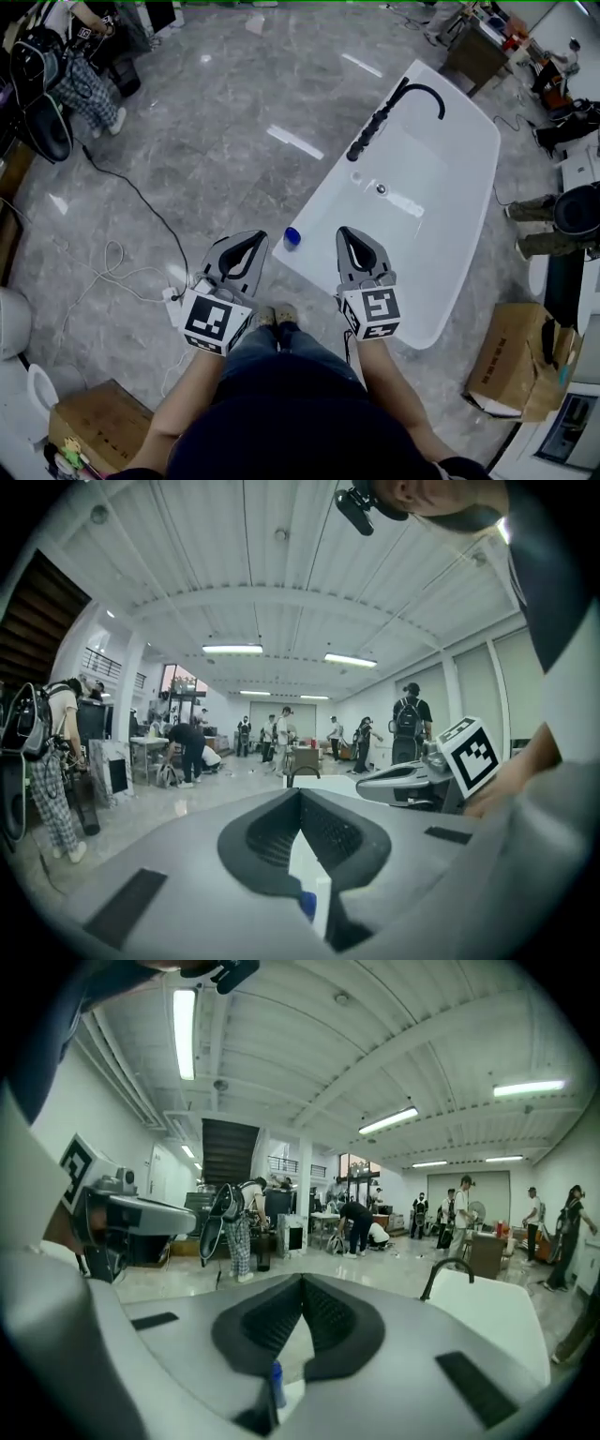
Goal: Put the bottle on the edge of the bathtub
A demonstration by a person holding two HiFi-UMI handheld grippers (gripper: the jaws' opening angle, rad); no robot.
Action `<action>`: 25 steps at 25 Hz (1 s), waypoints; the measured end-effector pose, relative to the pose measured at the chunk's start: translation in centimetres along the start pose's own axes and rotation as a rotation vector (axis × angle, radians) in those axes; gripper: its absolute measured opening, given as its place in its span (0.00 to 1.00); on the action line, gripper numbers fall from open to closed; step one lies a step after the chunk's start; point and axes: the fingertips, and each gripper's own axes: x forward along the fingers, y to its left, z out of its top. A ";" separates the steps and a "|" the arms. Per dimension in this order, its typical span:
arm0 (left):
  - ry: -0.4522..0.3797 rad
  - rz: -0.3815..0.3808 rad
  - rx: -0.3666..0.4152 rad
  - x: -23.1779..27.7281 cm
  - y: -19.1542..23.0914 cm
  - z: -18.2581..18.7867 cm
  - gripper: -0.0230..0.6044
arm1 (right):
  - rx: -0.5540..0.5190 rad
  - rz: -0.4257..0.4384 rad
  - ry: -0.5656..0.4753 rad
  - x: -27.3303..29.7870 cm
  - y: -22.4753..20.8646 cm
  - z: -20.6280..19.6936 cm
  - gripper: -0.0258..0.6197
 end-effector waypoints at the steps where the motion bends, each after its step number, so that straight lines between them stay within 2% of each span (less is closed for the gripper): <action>1: -0.021 0.014 0.006 -0.2 0.1 1.1 0.07 | -0.003 -0.008 -0.026 -0.8 -0.2 1.5 0.08; 7: -0.133 0.106 0.050 -2.1 1.4 9.0 0.07 | -0.036 -0.054 -0.151 -3.7 -0.8 9.9 0.08; 12: -0.190 0.146 0.047 -3.9 0.7 13.0 0.07 | -0.057 -0.072 -0.207 -6.4 -0.6 13.9 0.08; 20: -0.238 0.172 0.064 -5.1 0.1 15.2 0.07 | -0.084 -0.077 -0.256 -7.8 -0.1 16.2 0.08; 25: -0.235 0.171 0.069 -5.0 -0.3 14.8 0.07 | -0.078 -0.079 -0.261 -8.0 -0.1 15.9 0.08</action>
